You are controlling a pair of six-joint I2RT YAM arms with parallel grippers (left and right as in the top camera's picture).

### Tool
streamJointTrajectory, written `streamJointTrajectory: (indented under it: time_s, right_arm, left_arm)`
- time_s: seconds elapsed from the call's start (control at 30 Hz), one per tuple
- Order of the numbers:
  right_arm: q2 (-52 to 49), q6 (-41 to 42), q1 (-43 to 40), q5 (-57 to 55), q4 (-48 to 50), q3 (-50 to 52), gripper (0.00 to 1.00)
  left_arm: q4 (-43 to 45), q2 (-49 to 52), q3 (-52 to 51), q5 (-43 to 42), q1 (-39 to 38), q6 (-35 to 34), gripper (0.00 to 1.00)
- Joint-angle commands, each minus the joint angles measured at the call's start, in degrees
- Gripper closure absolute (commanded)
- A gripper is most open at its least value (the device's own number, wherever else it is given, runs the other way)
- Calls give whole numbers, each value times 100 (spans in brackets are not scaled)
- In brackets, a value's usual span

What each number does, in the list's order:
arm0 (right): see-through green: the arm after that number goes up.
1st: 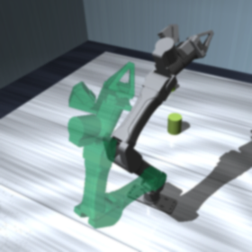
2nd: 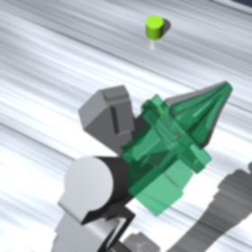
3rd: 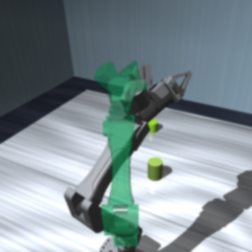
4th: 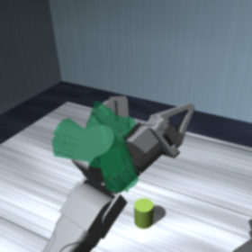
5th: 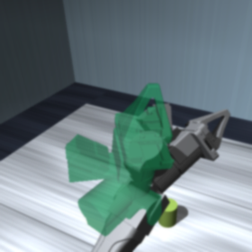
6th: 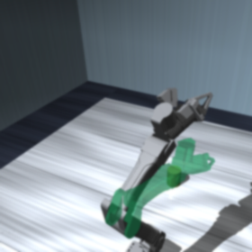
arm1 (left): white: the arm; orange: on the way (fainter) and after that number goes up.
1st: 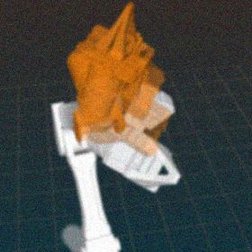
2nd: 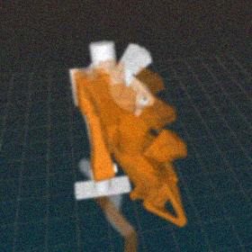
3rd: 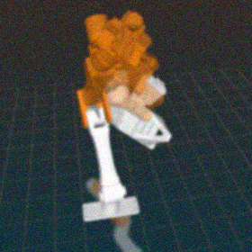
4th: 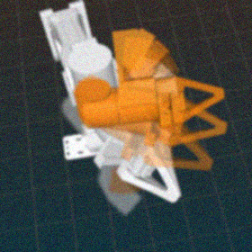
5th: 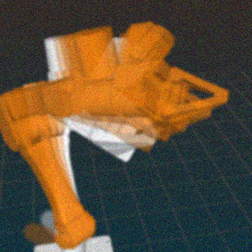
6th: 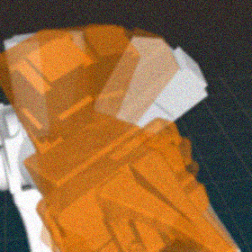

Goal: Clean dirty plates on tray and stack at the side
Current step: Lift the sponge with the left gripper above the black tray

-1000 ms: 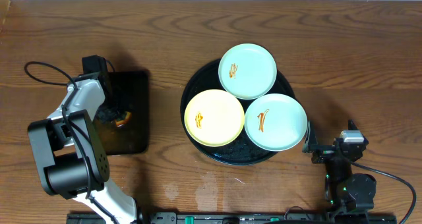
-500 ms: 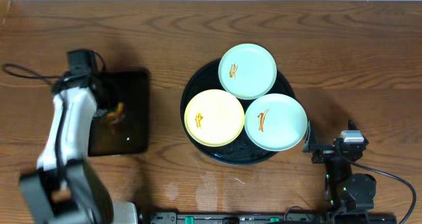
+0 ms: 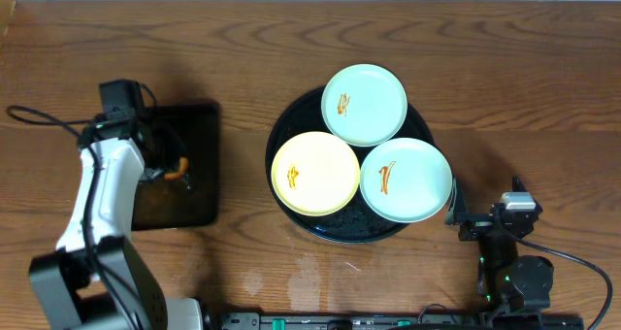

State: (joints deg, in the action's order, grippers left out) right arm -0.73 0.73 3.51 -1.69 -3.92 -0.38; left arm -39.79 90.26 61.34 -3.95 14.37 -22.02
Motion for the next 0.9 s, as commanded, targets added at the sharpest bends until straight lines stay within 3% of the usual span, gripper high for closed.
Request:
streamJointTrajectory:
  time_s: [0.0, 0.13, 0.3, 0.5, 0.63, 0.87]
  right_arm:
    - [7, -59, -26, 24, -24, 7, 1]
    - [7, -59, -26, 26, -24, 7, 1]
    - [7, -59, -26, 26, -22, 7, 1]
    - [7, -59, -26, 26, -24, 7, 1]
    - [7, -59, -26, 24, -24, 7, 1]
    - [7, -59, -26, 26, -24, 7, 1]
  left_arm:
    - [-31, -166, 195, -136, 9, 247, 92]
    - [-7, -702, 444, -468, 9, 291, 93]
    - [173, -1327, 420, -271, 7, 293, 93]
    - [621, -667, -319, -162, 9, 37, 92]
    - [501, -190, -319, -295, 9, 260, 93]
    - [284, -981, 498, -295, 7, 446, 93]
